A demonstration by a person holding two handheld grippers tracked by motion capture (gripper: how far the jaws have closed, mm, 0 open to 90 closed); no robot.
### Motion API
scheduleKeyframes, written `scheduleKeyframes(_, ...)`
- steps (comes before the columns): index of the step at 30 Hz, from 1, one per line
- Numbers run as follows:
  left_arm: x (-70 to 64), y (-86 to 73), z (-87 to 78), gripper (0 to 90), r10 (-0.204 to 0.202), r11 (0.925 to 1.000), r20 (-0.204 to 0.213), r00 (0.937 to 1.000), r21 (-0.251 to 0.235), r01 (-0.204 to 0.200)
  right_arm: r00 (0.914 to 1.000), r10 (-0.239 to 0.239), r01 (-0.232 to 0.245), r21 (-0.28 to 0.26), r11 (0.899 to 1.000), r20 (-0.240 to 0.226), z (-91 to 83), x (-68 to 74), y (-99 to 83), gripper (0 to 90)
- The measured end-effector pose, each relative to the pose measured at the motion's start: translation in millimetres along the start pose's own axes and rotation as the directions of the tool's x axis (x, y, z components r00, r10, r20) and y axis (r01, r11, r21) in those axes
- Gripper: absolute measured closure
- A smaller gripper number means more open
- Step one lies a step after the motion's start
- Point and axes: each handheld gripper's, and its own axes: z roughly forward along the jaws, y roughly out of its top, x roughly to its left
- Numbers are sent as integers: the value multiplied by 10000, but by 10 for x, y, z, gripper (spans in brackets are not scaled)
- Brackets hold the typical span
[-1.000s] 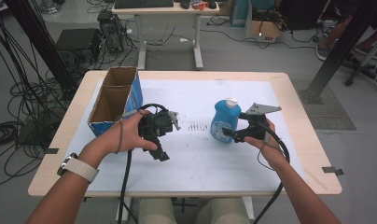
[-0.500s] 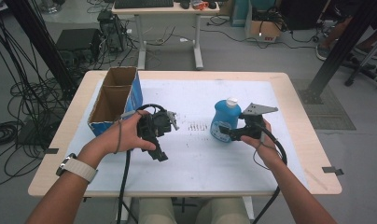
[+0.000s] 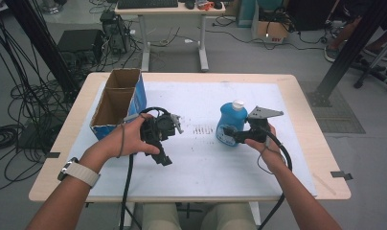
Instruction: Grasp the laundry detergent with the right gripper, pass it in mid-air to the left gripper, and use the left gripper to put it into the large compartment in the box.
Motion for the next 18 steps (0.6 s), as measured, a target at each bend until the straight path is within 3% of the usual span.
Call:
scheduleKeyframes(1,2,12,-24,132,55,9995,-40,10000,324,-54,10000,-1,1,-10,10000,-4,2,-1,-3,245)
scheduleKeyframes(7,7,14,-19,132,83,9995,-61,9999,305,-81,10000,72,-72,-41,10000,-15,25,11,-22,265)
scheduleKeyframes(8,6,2,7,132,-13,10000,16,10000,6,13,10000,68,-68,26,10000,-8,27,8,-26,276)
scheduleKeyframes(18,10,7,-10,132,65,9996,-46,10000,287,-64,10000,-17,17,-88,10000,2,32,6,-25,375)
